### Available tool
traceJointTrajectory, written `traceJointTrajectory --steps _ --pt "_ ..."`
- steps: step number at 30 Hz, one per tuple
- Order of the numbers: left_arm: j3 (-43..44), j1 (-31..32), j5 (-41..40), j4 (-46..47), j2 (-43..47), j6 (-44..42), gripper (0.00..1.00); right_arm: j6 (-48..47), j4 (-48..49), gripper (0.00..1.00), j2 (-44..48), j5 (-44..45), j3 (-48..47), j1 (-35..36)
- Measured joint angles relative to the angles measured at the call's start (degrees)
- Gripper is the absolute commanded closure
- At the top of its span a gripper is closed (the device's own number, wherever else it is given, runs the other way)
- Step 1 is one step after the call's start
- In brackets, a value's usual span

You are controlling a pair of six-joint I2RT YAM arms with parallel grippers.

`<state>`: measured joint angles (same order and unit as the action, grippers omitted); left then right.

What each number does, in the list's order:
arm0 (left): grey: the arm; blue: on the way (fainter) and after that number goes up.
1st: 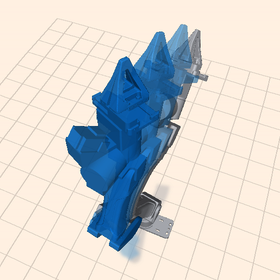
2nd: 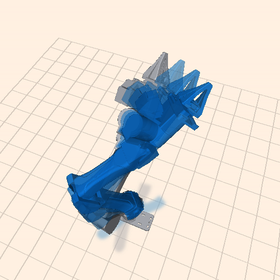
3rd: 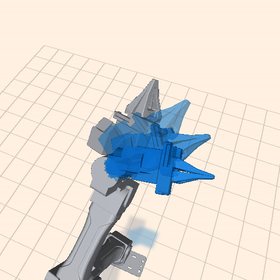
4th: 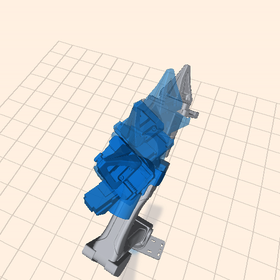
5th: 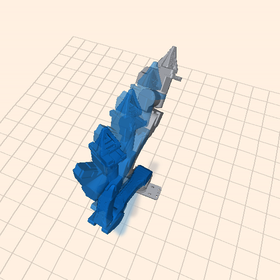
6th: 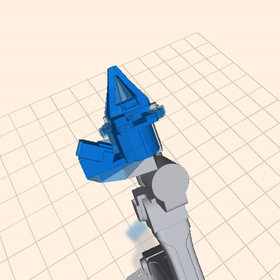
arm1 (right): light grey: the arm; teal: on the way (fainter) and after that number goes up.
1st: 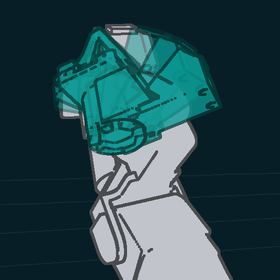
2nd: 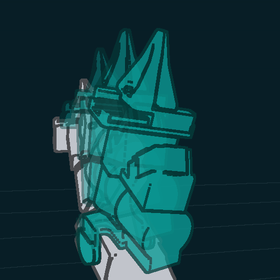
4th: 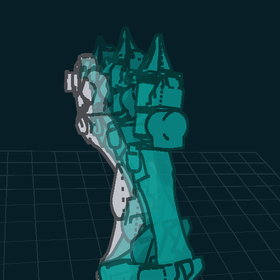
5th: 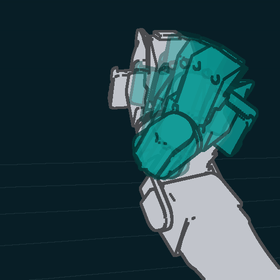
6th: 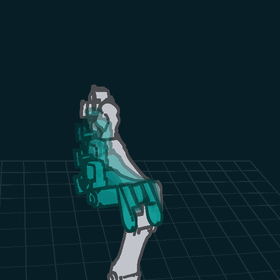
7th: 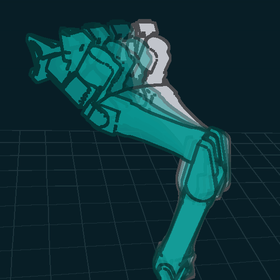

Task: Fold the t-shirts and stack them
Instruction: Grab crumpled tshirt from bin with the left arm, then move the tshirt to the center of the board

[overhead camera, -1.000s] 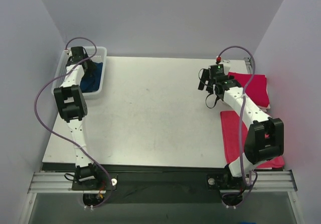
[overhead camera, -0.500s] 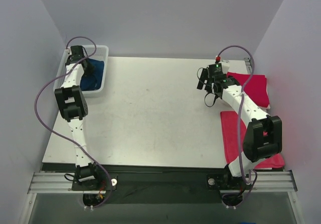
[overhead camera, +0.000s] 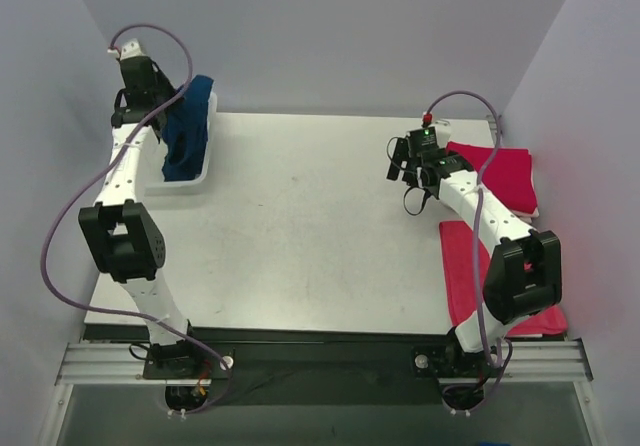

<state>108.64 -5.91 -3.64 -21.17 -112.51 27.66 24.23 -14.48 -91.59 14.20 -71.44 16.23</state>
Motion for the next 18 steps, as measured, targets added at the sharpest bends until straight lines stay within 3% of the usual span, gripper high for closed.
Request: traceJointTrajectory --steps 8,18 --pt "-6.84 8.09 0.46 11.78 19.43 -4.11 1.0 0.42 -0.11 0.08 2.99 -0.04 2.1 0.39" --pt "-11.58 22.45 7.87 11.04 29.79 -8.11 1.0 1.51 -0.57 0.08 12.52 1.2 4.7 0.39"
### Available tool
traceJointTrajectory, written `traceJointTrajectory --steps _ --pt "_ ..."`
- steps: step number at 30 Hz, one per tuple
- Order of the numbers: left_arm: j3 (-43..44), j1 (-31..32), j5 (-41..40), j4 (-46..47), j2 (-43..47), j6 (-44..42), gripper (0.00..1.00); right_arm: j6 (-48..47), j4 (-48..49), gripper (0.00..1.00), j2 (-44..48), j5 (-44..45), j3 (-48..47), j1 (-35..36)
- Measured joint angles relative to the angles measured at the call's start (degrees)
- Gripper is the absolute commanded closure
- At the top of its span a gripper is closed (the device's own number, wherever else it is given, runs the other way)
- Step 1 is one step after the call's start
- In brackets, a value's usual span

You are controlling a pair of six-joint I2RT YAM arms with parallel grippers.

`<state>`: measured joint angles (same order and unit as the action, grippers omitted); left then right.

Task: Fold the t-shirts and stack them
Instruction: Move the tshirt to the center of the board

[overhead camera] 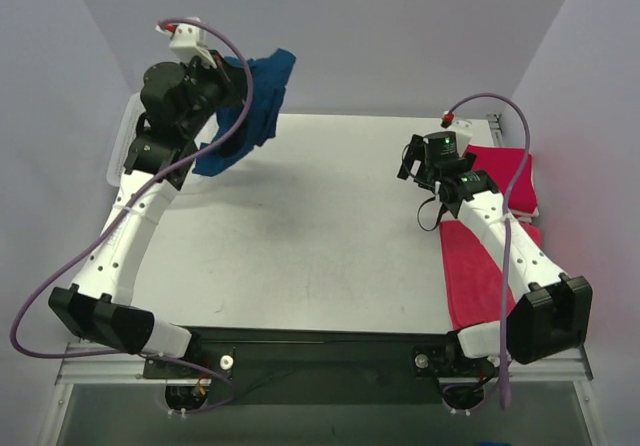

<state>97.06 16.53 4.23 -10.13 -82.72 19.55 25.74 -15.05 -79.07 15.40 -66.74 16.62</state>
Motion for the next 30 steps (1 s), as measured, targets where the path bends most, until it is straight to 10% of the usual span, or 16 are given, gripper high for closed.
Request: traceJointTrajectory --steps 9,14,20,30 --pt "-15.5 7.85 6.51 3.37 0.04 2.73 1.0 1.07 -1.4 0.09 8.59 0.74 1.01 0.09" --pt "-22.47 13.55 9.31 6.51 -12.81 3.41 0.43 1.51 -3.39 0.09 9.81 1.25 2.93 0.92" --pt "-33.16 25.68 4.81 7.41 -23.39 5.18 0.35 1.46 -5.38 0.09 10.88 3.67 6.27 3.96" --pt "-46.99 26.18 -15.21 11.8 -3.72 8.74 0.27 3.15 -5.9 0.1 8.22 4.72 10.38 10.08"
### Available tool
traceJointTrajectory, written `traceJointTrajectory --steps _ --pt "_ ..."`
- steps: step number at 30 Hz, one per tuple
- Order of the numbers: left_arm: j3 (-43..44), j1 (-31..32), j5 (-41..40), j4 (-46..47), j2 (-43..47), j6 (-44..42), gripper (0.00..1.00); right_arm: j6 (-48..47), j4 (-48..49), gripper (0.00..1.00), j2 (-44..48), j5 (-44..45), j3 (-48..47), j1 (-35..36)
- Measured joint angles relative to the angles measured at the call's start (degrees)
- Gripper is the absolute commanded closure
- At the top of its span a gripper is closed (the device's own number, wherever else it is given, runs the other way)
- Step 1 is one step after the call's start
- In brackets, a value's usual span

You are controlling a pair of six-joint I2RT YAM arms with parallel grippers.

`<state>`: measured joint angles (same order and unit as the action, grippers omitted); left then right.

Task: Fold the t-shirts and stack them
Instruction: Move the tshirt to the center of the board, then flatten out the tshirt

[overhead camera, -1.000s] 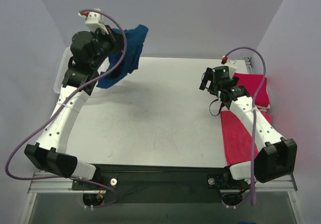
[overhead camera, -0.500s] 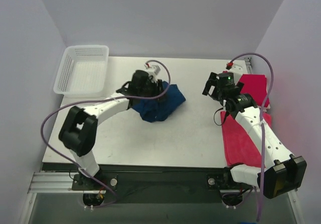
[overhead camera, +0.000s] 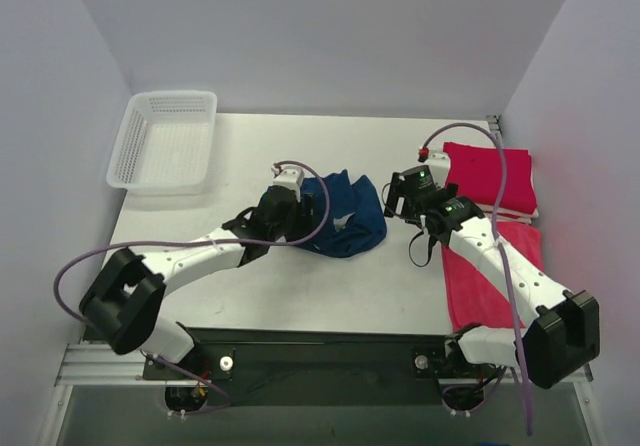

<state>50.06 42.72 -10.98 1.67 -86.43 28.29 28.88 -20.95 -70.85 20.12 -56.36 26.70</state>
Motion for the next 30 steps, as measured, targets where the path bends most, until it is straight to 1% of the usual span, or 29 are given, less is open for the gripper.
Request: traceJointTrajectory --steps 3,6,8,12,14,19,22,26,27,29,30 --pt "-2.43 -0.46 -3.13 1.29 6.19 0.26 0.25 0.96 0.31 0.1 -2.97 -0.48 0.09 2.05" --pt "-2.97 -1.42 -4.96 1.57 8.31 1.11 0.25 1.95 1.29 0.11 -5.88 -1.97 0.48 4.52" --pt "-2.97 -3.21 -5.05 1.49 7.34 1.88 0.25 2.89 1.99 0.12 -8.22 -3.26 0.59 6.43" --pt "-2.89 -8.5 -3.85 0.68 1.86 4.33 0.26 4.85 3.41 0.18 -12.63 -6.05 0.63 9.44" --pt "-2.89 -10.56 -3.28 0.17 -0.59 5.46 0.27 5.68 4.0 0.18 -13.94 -7.06 0.68 10.88" --pt "-1.92 -13.97 -2.27 -2.14 -4.5 8.2 0.28 6.8 5.05 0.2 -15.47 -8.24 0.68 14.53" --pt "-0.94 -15.56 -2.29 -4.17 -5.99 10.16 0.29 7.13 5.53 0.24 -17.4 -8.94 0.63 15.87" --pt "-0.81 -17.64 -2.32 -6.54 -7.19 12.2 0.29 7.37 5.55 0.32 -20.0 -9.7 0.61 16.85" --pt "-0.81 -18.01 -2.32 -6.8 -7.5 12.5 0.3 7.45 5.55 0.41 -20.52 -9.75 0.61 16.9" --pt "-0.81 -18.58 -2.32 -7.1 -8.11 12.98 0.3 7.76 5.51 0.51 -21.2 -9.73 0.61 16.92" --pt "-0.81 -18.82 -2.36 -7.13 -8.5 13.09 0.3 7.98 5.49 0.58 -21.31 -9.51 0.61 16.92"
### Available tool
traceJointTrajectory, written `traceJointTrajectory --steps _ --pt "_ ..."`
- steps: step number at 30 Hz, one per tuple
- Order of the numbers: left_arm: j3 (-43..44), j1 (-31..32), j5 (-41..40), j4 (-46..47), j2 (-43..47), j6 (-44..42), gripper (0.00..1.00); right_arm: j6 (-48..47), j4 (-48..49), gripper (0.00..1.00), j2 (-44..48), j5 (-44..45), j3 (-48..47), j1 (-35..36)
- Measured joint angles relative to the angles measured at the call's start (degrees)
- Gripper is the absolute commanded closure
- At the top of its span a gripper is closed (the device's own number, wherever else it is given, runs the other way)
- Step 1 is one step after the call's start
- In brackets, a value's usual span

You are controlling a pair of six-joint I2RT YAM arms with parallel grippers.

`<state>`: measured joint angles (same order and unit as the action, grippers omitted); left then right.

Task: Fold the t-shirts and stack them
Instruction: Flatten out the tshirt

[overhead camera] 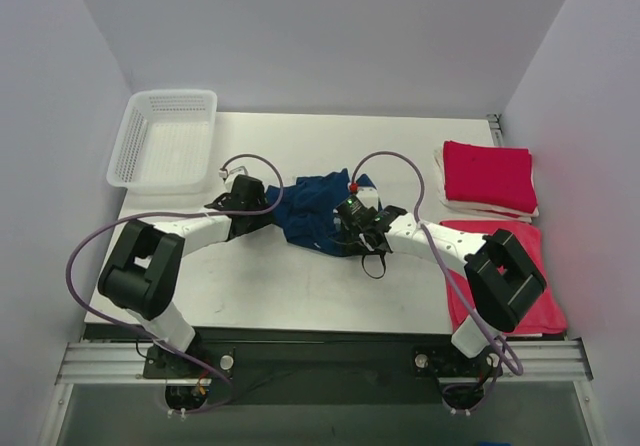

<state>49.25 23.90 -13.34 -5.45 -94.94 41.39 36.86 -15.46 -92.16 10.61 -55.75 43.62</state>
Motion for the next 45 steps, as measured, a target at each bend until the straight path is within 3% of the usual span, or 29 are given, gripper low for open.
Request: traceJointTrajectory --steps 5,8,13,16,19,21,26,27,28,32,45 --pt "1.44 -0.39 0.02 0.0 -1.4 0.02 0.31 0.9 -0.48 0.79 -0.02 2.97 0.0 0.0" --pt "3.06 -0.81 0.02 0.04 -2.97 0.04 0.33 0.96 -1.44 1.0 0.28 5.81 0.0 -0.02" --pt "5.44 -1.44 -0.46 -0.57 -5.05 0.09 0.41 1.09 -3.17 1.0 2.32 9.42 0.0 -0.48" --pt "6.14 -1.51 -1.53 -2.03 -5.46 0.28 0.61 1.11 -4.22 1.0 3.85 11.56 0.04 -1.55" --pt "6.43 -1.6 -2.75 -3.56 -5.79 0.2 0.91 1.09 -5.03 1.0 6.34 13.2 0.52 -3.54" --pt "6.78 -1.64 -2.93 -4.35 -6.01 0.15 1.0 1.07 -5.49 1.0 8.7 13.68 1.4 -5.79" --pt "7.17 -1.64 -2.58 -4.92 -6.21 -0.11 1.0 0.52 -6.43 1.0 12.98 14.95 2.62 -12.35" --pt "7.17 -1.64 -2.4 -4.92 -6.21 -0.17 0.96 0.39 -6.54 1.0 13.33 15.17 2.64 -13.18" --pt "7.19 -1.75 -2.1 -4.92 -6.21 -0.28 0.84 0.35 -6.56 1.0 13.49 15.26 2.71 -13.6" --pt "6.91 -1.9 1.84 -4.57 -5.73 -1.38 0.66 0.2 -6.75 1.0 13.53 15.32 2.84 -13.9" --pt "2.43 4.85 11.28 -6.38 -0.9 -1.77 0.62 0.66 -6.75 1.0 11.91 14.78 2.84 -13.9"
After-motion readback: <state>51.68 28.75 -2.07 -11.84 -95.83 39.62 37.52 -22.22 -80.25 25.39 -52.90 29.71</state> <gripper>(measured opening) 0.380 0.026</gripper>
